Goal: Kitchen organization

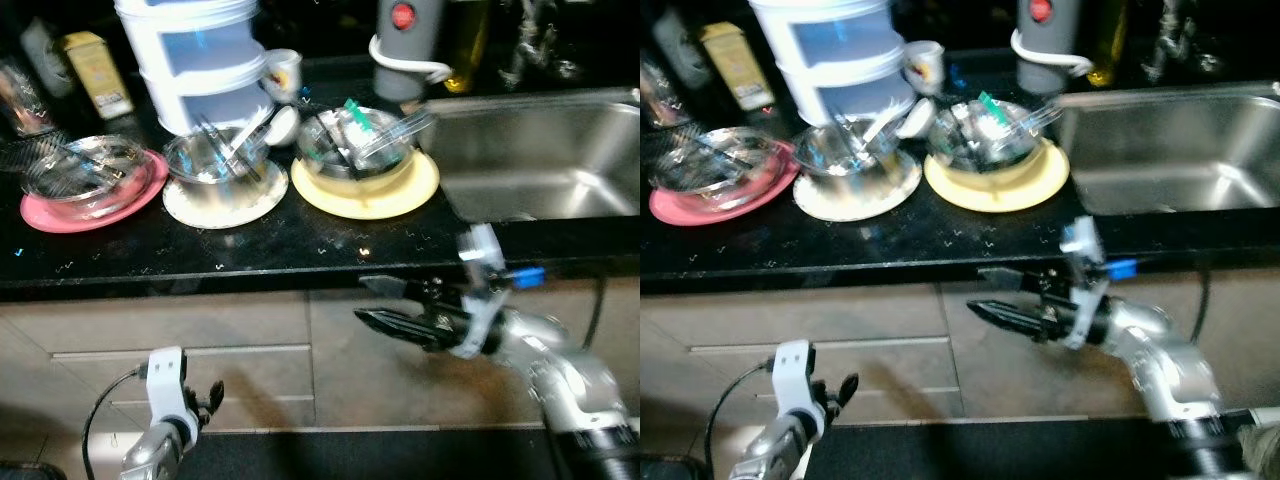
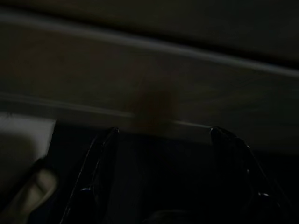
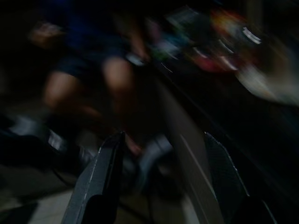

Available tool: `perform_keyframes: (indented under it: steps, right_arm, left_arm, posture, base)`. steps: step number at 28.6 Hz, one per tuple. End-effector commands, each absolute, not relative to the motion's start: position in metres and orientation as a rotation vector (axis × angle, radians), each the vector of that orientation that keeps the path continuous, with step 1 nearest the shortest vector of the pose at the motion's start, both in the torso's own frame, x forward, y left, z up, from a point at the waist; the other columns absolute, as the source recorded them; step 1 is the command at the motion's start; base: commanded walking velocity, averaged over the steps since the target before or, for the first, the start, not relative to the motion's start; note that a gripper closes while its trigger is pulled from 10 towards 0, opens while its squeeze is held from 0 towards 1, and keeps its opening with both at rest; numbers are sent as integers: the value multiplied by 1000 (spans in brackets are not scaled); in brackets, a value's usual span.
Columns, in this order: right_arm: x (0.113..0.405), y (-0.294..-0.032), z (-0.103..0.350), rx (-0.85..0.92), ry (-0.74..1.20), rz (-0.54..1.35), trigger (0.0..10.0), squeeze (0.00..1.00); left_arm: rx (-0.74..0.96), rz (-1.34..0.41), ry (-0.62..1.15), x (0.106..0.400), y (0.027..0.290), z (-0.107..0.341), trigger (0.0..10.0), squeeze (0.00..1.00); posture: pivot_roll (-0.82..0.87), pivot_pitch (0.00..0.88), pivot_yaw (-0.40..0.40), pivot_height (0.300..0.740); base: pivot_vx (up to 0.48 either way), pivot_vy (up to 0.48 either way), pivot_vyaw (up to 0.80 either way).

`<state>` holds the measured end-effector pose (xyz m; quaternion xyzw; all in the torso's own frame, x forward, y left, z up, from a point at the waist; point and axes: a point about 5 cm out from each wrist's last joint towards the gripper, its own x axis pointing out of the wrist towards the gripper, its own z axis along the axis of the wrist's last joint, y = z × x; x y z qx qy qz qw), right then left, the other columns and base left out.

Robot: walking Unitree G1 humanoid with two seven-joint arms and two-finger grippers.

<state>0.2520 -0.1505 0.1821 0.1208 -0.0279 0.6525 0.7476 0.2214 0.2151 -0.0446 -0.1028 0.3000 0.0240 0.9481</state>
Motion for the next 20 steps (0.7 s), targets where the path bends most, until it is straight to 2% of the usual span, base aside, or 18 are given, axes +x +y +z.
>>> perform_keyframes:
  steps: [1,4,6,10,16,20]
  right_arm:
    - [249,-148,191,283,-98,1443,10000,0]
    - [255,-144,202,291,-163,1399,10000,0]
    - [266,-137,221,294,-266,1301,10000,0]
    - [276,-134,234,299,-306,1215,10000,0]
    - [299,-140,266,345,-429,950,10000,0]
    - [305,-145,274,342,-454,873,10000,0]
  left_arm:
    - [-225,51,633,217,214,-49,10000,0]
    - [-225,49,633,217,214,-48,10000,0]
    - [-226,45,632,218,213,-48,10000,0]
    - [-227,41,634,218,214,-48,10000,0]
    - [-226,39,638,219,214,-48,10000,0]
    - [-226,38,640,219,214,-48,10000,0]
  posture:
    - [-35,0,1,740]
    - [-34,1,5,740]
    - [-32,3,7,740]
    - [-30,3,7,740]
    - [-29,1,10,740]
    - [-31,0,13,740]
  base:
    - [0,0,725]
    - [0,0,0]
    - [0,0,0]
    - [0,0,0]
    - [0,0,800]
    - [0,0,800]
